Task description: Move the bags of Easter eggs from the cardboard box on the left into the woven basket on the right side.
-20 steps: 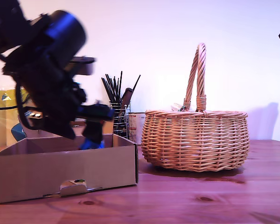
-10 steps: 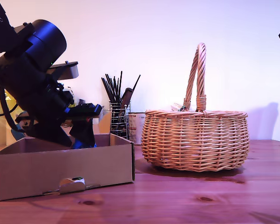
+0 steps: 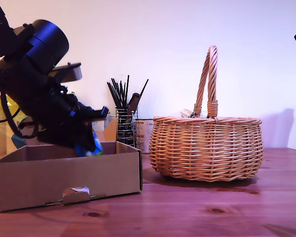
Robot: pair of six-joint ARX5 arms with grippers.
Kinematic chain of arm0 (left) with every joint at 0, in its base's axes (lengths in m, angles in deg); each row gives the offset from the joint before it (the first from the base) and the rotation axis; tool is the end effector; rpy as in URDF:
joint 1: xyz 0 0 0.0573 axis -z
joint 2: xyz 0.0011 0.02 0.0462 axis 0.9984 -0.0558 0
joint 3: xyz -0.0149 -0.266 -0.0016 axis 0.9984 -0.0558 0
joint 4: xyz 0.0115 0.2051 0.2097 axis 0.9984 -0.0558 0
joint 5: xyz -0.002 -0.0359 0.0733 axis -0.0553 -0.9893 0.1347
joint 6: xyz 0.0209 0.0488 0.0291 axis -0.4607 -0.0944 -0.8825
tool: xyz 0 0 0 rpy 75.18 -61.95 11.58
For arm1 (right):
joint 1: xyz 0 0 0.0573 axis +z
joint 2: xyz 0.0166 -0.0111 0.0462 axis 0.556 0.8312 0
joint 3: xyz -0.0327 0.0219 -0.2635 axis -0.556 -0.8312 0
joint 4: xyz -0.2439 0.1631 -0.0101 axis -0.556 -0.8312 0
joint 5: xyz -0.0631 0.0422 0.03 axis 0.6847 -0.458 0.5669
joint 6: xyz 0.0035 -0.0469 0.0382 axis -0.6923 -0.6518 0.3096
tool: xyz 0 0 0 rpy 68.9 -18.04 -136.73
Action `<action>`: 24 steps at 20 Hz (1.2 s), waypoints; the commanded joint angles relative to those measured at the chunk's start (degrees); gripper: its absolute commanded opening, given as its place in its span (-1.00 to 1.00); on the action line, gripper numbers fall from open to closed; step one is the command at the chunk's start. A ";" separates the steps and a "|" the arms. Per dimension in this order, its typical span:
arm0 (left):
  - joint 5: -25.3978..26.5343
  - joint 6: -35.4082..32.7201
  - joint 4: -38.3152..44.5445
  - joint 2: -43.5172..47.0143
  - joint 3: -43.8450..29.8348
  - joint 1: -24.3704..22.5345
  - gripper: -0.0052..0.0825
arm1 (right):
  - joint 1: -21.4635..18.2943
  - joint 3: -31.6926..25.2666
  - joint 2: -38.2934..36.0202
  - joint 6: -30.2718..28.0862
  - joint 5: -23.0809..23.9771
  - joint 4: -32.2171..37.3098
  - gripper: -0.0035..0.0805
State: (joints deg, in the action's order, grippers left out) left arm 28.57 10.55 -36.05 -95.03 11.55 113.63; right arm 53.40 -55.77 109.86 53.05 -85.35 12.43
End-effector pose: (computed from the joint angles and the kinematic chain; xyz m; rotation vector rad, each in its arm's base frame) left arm 0.3210 -0.1611 0.1235 0.0158 0.6655 -0.3758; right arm 0.1468 0.0650 0.2618 -0.0864 0.4829 0.6532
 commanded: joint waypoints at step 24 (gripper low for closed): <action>-26.10 12.15 11.65 0.35 13.70 2.38 -0.93 | 0.24 0.59 -0.09 -0.35 -0.09 0.44 -0.95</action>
State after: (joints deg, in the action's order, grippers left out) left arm 3.34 22.25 -25.65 -93.67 24.31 115.05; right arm 53.40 -55.77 109.86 53.05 -85.38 12.54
